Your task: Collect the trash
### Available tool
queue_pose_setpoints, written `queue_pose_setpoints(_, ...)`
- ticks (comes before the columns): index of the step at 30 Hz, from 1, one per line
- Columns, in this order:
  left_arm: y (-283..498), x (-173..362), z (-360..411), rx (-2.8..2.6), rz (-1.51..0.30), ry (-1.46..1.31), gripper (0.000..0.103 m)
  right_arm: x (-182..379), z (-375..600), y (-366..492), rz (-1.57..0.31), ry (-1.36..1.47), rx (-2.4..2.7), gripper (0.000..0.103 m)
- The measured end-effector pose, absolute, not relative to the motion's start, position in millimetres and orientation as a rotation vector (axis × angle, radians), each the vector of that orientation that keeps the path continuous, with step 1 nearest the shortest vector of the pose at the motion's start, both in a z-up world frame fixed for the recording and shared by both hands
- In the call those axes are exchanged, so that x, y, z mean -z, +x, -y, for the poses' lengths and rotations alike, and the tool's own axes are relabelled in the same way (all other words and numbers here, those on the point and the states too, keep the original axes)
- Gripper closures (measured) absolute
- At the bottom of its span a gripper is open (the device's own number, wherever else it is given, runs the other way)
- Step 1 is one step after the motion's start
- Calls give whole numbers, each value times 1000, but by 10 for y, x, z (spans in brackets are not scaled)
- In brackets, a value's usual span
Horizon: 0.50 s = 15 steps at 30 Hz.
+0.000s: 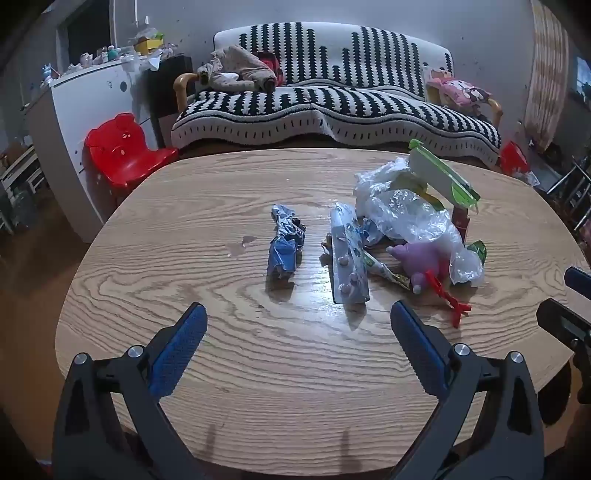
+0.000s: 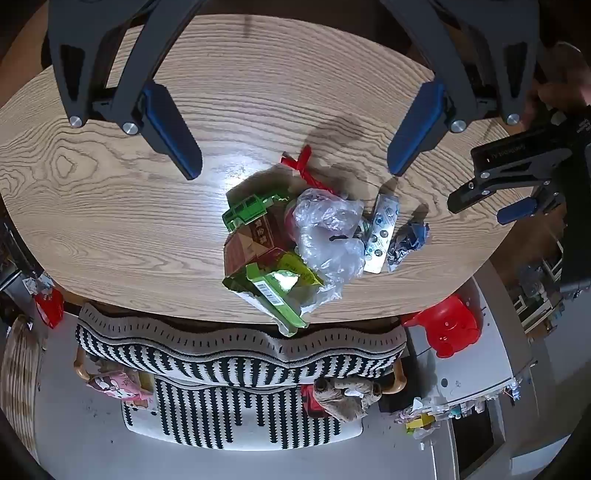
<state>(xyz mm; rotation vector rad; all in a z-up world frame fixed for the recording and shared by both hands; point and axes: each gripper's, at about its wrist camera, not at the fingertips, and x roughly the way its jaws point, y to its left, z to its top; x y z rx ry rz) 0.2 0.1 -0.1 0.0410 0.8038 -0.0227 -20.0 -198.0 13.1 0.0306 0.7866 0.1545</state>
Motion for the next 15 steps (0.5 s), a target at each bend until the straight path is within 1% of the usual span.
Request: queue_pose_setpoints(15, -4, -21, -61, 20, -801, 38, 6, -118, 1992, -197, -789, 33, -161, 6)
